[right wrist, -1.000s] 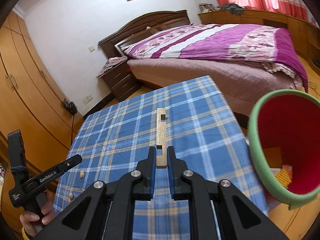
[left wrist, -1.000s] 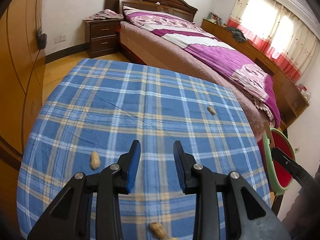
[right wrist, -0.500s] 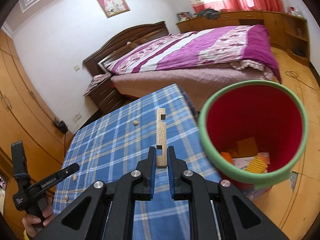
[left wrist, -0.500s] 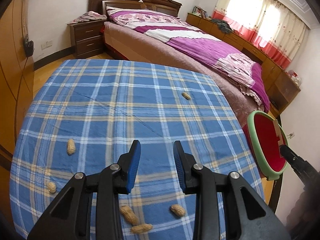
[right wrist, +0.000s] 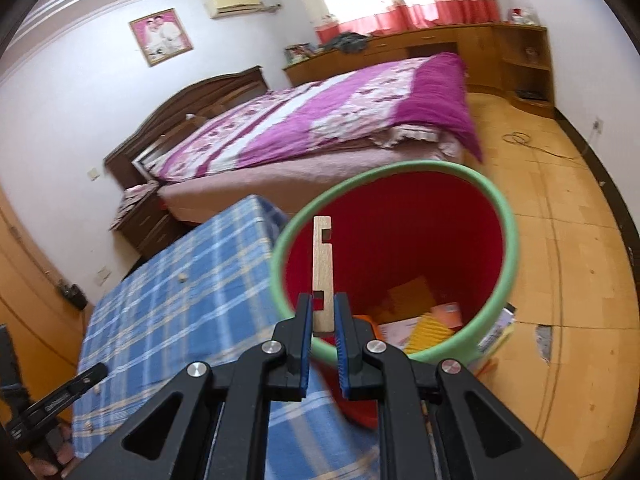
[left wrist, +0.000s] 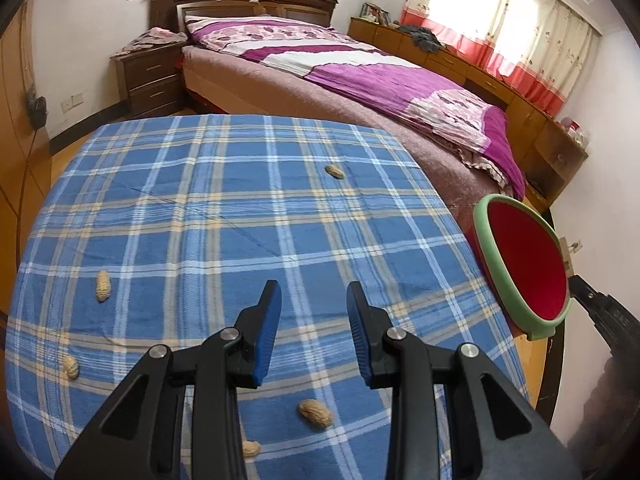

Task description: Collect trash

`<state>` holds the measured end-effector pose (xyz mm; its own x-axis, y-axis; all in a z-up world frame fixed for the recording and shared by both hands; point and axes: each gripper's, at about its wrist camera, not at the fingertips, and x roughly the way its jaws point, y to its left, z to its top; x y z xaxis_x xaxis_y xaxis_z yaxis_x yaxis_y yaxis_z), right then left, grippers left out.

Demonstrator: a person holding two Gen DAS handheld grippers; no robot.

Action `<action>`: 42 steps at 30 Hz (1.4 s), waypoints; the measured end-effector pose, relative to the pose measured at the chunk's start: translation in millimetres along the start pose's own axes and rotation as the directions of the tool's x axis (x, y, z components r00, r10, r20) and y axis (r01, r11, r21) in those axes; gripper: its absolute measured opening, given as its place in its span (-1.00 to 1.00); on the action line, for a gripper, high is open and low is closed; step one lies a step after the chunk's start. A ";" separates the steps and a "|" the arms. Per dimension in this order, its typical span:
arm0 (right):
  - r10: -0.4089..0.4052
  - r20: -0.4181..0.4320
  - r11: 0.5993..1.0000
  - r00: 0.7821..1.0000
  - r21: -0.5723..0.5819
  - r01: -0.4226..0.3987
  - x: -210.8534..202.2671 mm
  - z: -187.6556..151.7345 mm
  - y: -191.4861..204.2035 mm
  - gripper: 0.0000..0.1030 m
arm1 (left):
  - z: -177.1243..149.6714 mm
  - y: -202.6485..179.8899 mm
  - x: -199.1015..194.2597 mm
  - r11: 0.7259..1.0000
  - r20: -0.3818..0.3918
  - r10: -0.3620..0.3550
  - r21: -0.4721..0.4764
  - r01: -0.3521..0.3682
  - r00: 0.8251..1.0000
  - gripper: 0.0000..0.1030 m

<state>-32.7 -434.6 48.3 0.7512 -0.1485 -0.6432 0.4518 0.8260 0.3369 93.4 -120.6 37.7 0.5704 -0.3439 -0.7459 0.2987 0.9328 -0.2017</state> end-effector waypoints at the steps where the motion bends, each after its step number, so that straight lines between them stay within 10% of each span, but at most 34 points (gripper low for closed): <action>1: -0.008 -0.004 1.000 1.000 0.004 0.008 2.8 0.2 -4.3 -0.75 | -0.5 -2.1 0.2 1.000 0.000 -0.003 0.005 0.003 1.000 -0.35; 10: -0.054 -0.048 0.998 0.997 0.035 0.056 22.9 -0.4 -21.5 -0.68 | -4.2 -8.7 -2.7 0.999 0.007 -0.014 0.038 0.014 1.000 -0.35; 28: 0.096 -0.046 0.988 0.994 -0.115 -0.100 -23.4 -39.9 64.0 0.35 | -21.5 3.7 -27.1 0.999 0.044 0.006 0.040 -0.008 0.999 -0.10; 42: 0.127 -0.016 0.963 0.992 -0.239 -0.127 -57.8 -83.2 114.1 0.65 | -52.9 10.2 -63.6 0.998 0.089 0.054 0.036 -0.057 0.995 -0.07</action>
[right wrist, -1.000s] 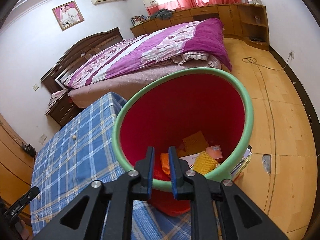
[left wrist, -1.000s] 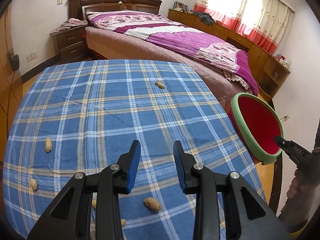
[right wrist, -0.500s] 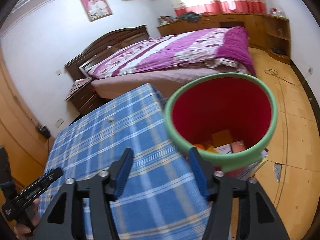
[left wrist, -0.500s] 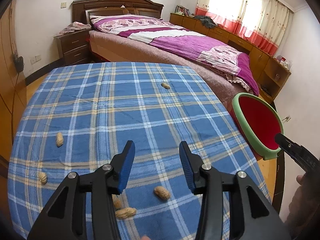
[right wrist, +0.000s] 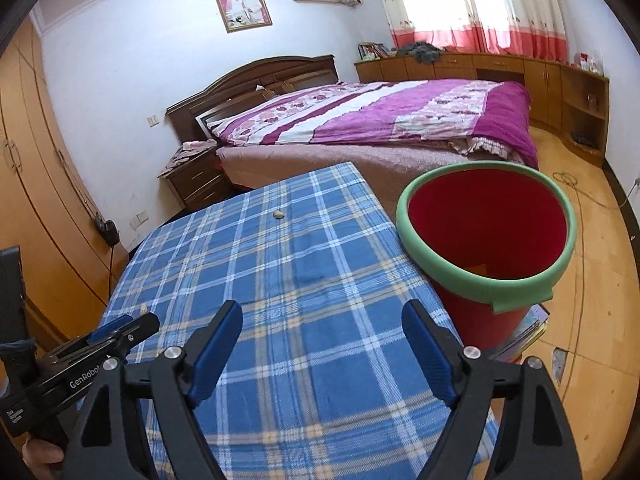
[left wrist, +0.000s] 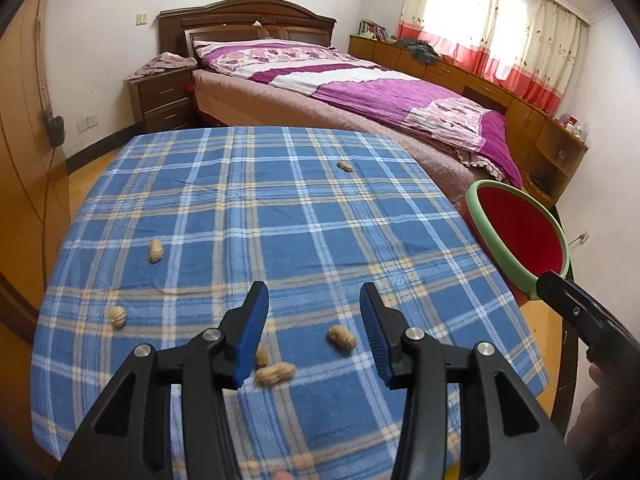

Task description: Collect trash

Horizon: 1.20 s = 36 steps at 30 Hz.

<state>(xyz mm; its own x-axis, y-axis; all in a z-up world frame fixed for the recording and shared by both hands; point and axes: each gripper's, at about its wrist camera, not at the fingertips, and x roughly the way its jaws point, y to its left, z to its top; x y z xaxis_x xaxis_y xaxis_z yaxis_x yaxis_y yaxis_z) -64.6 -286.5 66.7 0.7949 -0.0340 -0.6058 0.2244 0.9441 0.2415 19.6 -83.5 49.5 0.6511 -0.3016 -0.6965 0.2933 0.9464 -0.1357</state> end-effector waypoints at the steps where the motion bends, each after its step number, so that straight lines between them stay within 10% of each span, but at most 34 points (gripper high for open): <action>1: -0.002 0.006 1.000 1.000 -0.003 0.002 -1.9 -0.8 1.7 0.70 | -1.6 0.4 -2.8 1.000 0.005 0.005 -0.001 -0.005 1.000 -0.07; 36: 0.004 0.057 0.999 0.998 -0.039 -0.002 -34.6 -18.7 23.1 0.76 | -17.6 3.4 -49.0 0.998 0.106 0.057 -0.013 -0.056 0.993 -0.07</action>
